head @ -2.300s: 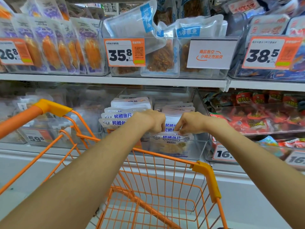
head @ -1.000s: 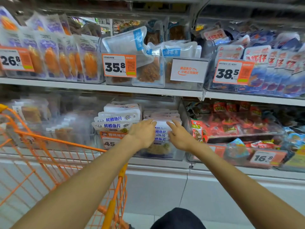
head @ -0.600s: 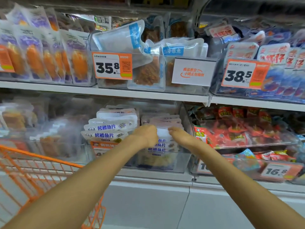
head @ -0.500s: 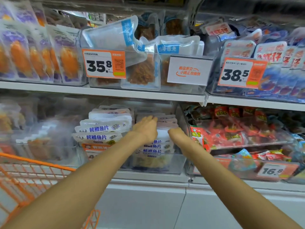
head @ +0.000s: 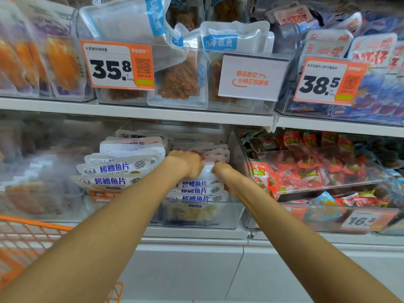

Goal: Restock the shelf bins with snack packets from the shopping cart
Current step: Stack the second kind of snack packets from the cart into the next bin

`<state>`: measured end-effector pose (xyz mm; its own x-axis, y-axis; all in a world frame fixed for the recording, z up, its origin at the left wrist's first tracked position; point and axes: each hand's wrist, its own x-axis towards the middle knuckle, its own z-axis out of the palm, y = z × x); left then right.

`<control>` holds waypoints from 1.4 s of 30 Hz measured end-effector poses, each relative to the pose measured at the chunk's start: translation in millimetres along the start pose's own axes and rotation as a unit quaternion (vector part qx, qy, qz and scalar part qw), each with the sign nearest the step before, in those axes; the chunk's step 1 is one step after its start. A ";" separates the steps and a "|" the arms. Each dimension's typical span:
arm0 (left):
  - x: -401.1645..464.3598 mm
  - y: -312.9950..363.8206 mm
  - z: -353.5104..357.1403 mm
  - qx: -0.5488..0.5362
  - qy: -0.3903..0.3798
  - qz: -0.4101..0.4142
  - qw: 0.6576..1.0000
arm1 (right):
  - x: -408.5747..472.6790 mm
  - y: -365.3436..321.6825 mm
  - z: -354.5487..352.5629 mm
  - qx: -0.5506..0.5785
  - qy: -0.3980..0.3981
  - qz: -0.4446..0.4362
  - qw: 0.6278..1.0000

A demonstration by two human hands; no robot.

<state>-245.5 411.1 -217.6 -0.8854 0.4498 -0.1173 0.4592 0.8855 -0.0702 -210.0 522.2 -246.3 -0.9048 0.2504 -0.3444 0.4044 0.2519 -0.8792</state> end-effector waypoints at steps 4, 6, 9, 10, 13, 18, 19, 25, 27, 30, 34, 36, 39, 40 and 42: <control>-6.2 1.7 2.3 -0.007 0.010 0.004 1.000 | 4.5 -9.4 -6.5 -0.029 0.029 -0.007 0.999; -10.3 2.1 4.8 -0.020 0.010 0.013 1.000 | 9.2 -13.2 -9.8 -0.026 0.065 -0.003 0.998; -9.5 -1.7 5.9 -0.044 -0.001 0.010 0.999 | 9.0 -15.1 -8.7 0.000 0.040 0.006 0.999; -7.5 -2.9 6.1 -0.054 -0.003 0.009 0.998 | 11.6 -14.1 -8.5 -0.002 0.036 0.010 0.999; -3.9 -4.4 9.7 -0.084 -0.006 -0.001 0.996 | 14.5 -11.5 -5.4 -0.008 0.008 0.001 1.000; 2.4 -7.5 19.1 -0.102 -0.008 0.000 0.995 | 24.8 -15.3 -10.5 -0.093 0.061 -0.035 0.993; 1.9 -7.7 18.2 -0.102 -0.008 0.003 0.995 | 24.3 -19.7 -12.3 -0.117 0.079 -0.053 0.989; 0.3 -7.2 18.3 -0.102 -0.006 0.010 0.995 | 41.9 -29.6 -1.8 -0.032 0.073 -0.037 0.996; 2.3 -6.8 17.9 -0.102 -0.012 0.008 0.995 | 41.1 -29.3 -3.6 -0.011 0.066 -0.041 0.997; 8.0 -8.2 12.6 -0.115 -0.034 0.006 0.993 | 49.2 -37.5 -2.2 0.006 0.034 -0.030 0.999; 12.4 -10.7 12.1 -0.123 -0.032 -0.012 0.992 | 56.9 -25.2 -4.2 0.129 -0.006 -0.016 0.992; 10.2 -9.4 15.4 -0.119 -0.024 -0.016 0.992 | 56.3 -18.6 -9.9 0.188 -0.020 -0.012 0.982; 5.0 -7.6 17.5 -0.109 0.001 -0.015 0.994 | 60.0 -17.9 -16.5 0.234 -0.008 0.002 0.972; 3.4 -7.2 18.2 -0.105 0.006 -0.014 0.994 | 60.1 -18.7 -17.1 0.245 -0.002 0.010 0.969; 2.3 -6.5 20.5 -0.097 0.013 -0.016 0.995 | 59.6 -18.5 -15.8 0.251 -0.003 0.025 0.968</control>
<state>-249.1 404.0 -237.7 -0.9017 0.4221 -0.0931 0.4107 0.9038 0.1200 -269.3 547.2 -245.4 -0.8873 0.2444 -0.3910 0.3332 -0.2463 -0.9101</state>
